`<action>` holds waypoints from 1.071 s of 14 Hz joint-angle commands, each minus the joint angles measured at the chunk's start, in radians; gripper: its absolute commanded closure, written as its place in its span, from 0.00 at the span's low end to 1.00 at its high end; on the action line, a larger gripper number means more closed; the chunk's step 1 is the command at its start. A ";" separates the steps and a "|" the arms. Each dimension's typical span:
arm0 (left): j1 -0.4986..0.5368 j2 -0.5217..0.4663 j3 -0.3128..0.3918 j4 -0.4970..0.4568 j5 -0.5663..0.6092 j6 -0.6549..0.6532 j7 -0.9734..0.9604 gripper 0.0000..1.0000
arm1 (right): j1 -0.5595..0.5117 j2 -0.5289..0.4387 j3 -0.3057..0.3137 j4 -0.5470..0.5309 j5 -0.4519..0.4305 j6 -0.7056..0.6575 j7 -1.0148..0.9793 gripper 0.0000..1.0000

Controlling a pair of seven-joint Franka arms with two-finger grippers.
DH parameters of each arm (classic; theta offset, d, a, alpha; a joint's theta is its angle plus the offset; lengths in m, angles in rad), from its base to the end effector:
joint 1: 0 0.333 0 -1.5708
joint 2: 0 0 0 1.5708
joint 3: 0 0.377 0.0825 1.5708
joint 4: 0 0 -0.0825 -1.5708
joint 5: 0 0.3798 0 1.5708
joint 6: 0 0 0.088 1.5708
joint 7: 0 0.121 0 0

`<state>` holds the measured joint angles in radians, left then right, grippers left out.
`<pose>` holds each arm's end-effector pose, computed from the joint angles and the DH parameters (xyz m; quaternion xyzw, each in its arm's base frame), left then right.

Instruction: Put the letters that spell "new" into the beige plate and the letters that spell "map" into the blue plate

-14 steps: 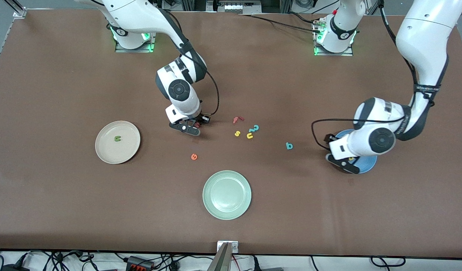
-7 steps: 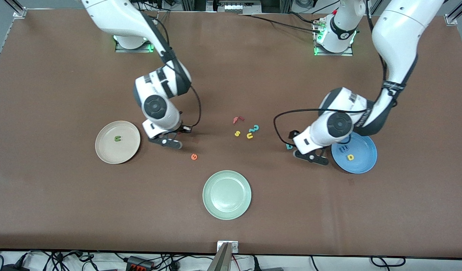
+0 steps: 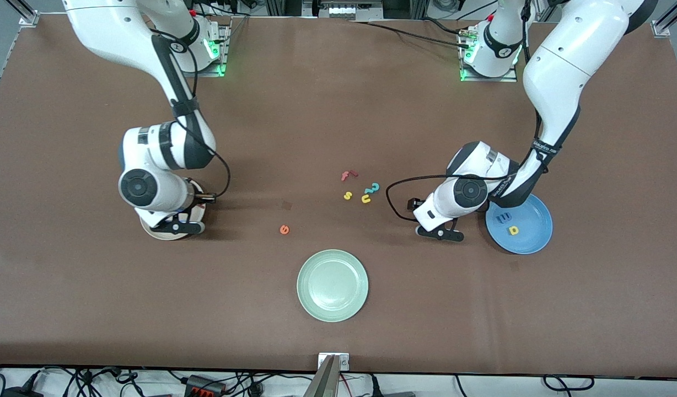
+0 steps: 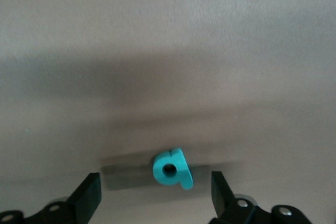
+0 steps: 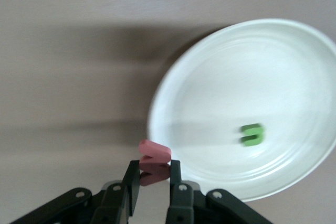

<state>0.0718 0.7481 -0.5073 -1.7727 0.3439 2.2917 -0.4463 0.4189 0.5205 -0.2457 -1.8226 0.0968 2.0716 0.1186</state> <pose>0.6315 -0.2410 0.2040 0.9947 -0.0696 -0.0716 0.0223 0.6286 0.1304 0.2812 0.9917 0.0064 -0.1217 0.0411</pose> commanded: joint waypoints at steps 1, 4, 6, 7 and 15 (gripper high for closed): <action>-0.018 0.010 -0.002 0.019 0.058 0.038 -0.003 0.18 | -0.044 0.013 0.006 -0.006 -0.006 -0.001 -0.101 0.80; -0.015 0.010 -0.002 0.012 0.056 0.035 -0.014 0.48 | -0.065 0.055 0.006 -0.006 -0.006 0.056 -0.140 0.79; -0.006 0.010 -0.002 0.001 0.056 0.034 -0.008 0.70 | -0.077 0.079 0.008 -0.006 -0.006 0.100 -0.151 0.73; -0.003 0.008 -0.003 -0.002 0.056 0.032 -0.005 0.81 | -0.077 0.082 0.008 -0.006 -0.005 0.104 -0.146 0.36; 0.086 -0.194 0.003 0.019 0.063 -0.334 0.072 0.95 | 0.026 0.045 0.045 0.116 0.033 0.087 -0.108 0.00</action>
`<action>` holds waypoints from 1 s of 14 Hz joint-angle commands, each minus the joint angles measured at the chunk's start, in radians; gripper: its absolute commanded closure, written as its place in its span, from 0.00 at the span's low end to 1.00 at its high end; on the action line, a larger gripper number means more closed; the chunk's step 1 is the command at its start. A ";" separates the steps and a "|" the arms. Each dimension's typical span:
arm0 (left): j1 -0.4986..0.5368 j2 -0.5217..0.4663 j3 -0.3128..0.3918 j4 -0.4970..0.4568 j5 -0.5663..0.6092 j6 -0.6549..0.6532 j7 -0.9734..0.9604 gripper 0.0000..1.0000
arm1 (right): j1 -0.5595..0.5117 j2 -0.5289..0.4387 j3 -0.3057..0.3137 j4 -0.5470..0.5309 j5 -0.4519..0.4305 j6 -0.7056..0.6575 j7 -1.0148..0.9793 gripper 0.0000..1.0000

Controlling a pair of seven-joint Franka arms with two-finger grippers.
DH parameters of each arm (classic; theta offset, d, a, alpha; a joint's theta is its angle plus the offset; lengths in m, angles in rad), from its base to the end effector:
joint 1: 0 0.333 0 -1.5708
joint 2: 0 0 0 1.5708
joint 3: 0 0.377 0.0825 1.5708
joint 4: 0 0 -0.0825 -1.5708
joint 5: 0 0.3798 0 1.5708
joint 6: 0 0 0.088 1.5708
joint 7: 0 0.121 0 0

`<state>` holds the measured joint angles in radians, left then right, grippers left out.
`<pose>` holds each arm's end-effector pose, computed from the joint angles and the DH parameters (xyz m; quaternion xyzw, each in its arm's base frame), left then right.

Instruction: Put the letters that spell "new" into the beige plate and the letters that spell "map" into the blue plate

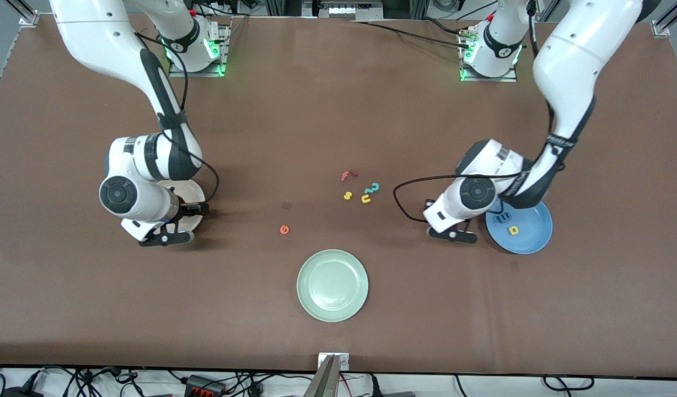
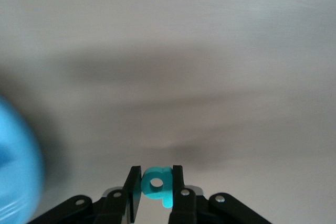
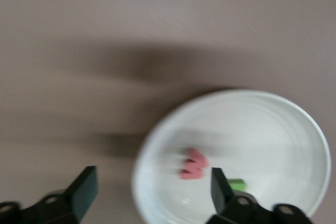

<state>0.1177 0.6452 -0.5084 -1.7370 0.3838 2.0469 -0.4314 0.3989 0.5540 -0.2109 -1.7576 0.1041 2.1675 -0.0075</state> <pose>0.6378 -0.1927 0.2638 -0.9912 0.0637 0.1039 0.0510 0.6586 0.1469 0.2890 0.9948 0.0771 -0.0632 0.0208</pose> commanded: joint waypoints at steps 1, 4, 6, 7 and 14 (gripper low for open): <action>0.098 -0.096 0.010 -0.018 0.024 -0.100 0.119 0.94 | 0.066 0.033 0.011 0.087 0.054 -0.009 0.042 0.00; 0.238 -0.053 0.008 -0.029 0.032 -0.032 0.292 0.85 | 0.138 0.081 0.013 0.145 0.114 -0.002 0.066 0.00; 0.246 -0.042 0.010 -0.027 0.033 -0.024 0.298 0.44 | 0.153 0.119 0.013 0.170 0.152 0.005 0.157 0.00; 0.250 -0.041 0.008 -0.024 0.033 -0.022 0.307 0.00 | 0.172 0.150 0.013 0.208 0.154 0.005 0.226 0.00; 0.250 -0.107 -0.079 0.123 0.018 -0.169 0.300 0.00 | 0.255 0.270 0.010 0.311 0.135 0.072 0.347 0.00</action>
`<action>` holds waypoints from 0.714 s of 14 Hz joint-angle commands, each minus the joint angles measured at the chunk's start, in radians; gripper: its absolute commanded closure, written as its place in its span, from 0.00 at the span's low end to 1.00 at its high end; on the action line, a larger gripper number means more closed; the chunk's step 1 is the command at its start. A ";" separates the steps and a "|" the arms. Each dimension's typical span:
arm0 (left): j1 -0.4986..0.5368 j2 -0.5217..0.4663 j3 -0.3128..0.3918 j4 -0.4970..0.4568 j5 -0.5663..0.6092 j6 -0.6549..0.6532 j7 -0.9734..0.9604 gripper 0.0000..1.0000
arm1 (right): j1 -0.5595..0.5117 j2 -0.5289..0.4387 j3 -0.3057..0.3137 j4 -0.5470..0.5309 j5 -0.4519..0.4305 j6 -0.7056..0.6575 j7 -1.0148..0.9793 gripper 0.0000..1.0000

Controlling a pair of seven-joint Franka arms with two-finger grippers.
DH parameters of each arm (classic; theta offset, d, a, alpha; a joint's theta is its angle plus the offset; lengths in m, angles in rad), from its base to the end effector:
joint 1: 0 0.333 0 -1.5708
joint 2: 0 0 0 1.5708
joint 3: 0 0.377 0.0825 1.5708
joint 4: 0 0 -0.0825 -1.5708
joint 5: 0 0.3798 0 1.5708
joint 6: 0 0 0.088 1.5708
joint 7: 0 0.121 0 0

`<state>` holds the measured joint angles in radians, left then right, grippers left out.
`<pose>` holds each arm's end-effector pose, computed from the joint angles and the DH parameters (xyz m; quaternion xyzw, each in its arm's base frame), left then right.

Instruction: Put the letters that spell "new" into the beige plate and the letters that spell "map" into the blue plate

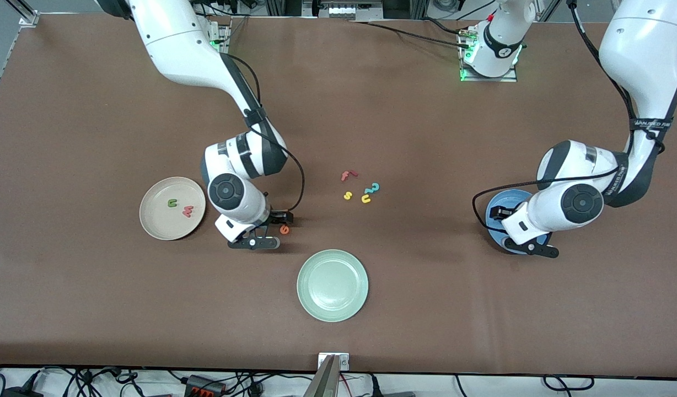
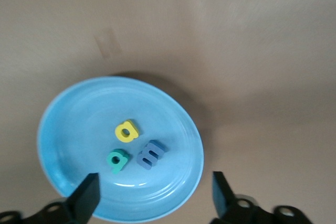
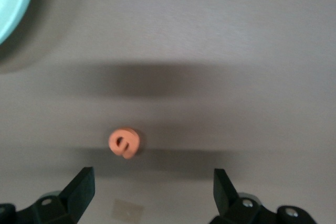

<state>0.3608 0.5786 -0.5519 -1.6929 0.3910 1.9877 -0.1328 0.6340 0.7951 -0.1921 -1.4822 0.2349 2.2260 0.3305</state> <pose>0.6734 -0.0503 0.3249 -0.9904 0.1024 0.0852 0.0360 0.6627 0.3570 0.2363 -0.9996 -0.0094 0.0239 0.0150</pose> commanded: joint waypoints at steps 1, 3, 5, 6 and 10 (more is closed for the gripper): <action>0.009 -0.055 -0.058 0.138 0.008 -0.203 0.001 0.00 | 0.024 0.035 -0.009 0.036 -0.020 0.020 0.004 0.02; 0.007 -0.081 -0.098 0.244 0.006 -0.385 -0.004 0.00 | 0.039 0.050 -0.009 0.037 -0.045 0.027 0.007 0.13; 0.012 -0.120 -0.105 0.317 0.005 -0.518 -0.002 0.00 | 0.047 0.061 -0.009 0.037 -0.045 0.043 0.012 0.25; 0.013 -0.140 -0.106 0.337 0.000 -0.562 0.001 0.00 | 0.047 0.065 -0.009 0.039 -0.045 0.044 0.013 0.31; -0.159 -0.339 0.182 0.282 -0.266 -0.561 0.006 0.00 | 0.046 0.085 -0.009 0.074 -0.046 0.051 0.004 0.46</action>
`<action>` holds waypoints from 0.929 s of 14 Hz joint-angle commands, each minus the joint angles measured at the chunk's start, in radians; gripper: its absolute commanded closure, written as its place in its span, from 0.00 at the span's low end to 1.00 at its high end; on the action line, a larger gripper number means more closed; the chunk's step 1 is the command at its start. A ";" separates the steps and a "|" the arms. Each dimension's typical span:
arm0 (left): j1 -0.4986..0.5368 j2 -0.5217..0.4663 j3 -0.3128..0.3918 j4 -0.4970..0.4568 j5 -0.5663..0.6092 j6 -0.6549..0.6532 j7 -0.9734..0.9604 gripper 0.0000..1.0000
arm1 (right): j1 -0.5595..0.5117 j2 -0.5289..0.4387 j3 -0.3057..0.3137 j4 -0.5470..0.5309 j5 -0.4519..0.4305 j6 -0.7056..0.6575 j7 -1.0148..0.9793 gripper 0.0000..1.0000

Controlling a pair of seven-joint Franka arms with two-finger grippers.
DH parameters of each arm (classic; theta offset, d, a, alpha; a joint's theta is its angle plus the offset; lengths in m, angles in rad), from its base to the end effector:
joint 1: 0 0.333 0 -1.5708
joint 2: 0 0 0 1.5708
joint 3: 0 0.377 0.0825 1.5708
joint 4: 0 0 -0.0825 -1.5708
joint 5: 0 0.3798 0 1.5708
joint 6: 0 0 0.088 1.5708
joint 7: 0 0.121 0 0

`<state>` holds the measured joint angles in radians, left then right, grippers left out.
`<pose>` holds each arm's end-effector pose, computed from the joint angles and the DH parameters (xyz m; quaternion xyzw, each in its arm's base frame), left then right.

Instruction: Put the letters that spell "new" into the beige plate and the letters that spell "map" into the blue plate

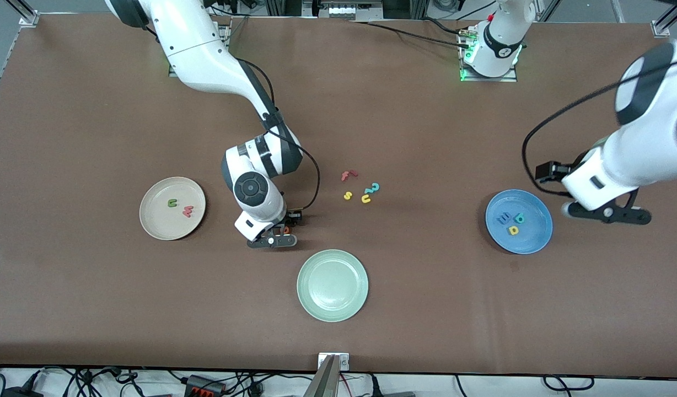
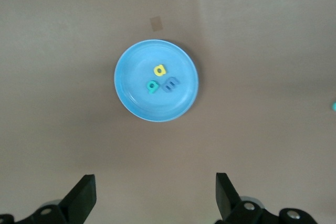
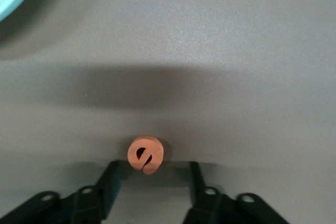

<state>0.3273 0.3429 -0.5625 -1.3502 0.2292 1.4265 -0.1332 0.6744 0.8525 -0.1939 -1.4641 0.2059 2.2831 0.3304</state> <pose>0.6349 -0.0568 0.5815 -0.9930 0.0430 0.1017 0.0428 0.6545 0.3840 0.2060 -0.9992 -0.0389 0.0082 0.0010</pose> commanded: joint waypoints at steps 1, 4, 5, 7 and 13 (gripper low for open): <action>-0.198 -0.164 0.301 -0.132 -0.141 0.062 0.010 0.00 | 0.005 0.034 -0.007 0.060 -0.017 -0.004 0.004 0.48; -0.269 -0.378 0.411 -0.413 -0.175 0.300 0.027 0.00 | 0.005 0.039 -0.007 0.067 -0.017 -0.004 0.004 0.54; -0.275 -0.413 0.414 -0.452 -0.178 0.314 0.027 0.00 | 0.005 0.040 -0.007 0.065 -0.017 -0.004 0.004 0.56; -0.306 -0.413 0.466 -0.458 -0.209 0.316 0.030 0.00 | 0.005 0.043 -0.009 0.065 -0.017 -0.002 0.004 0.56; -0.346 -0.403 0.527 -0.448 -0.249 0.298 0.030 0.00 | -0.002 0.033 -0.013 0.067 -0.028 -0.013 -0.008 0.81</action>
<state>0.0048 -0.0522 -0.0523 -1.7892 -0.0384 1.7221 -0.1227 0.6743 0.8742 -0.1981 -1.4225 0.1906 2.2817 0.3303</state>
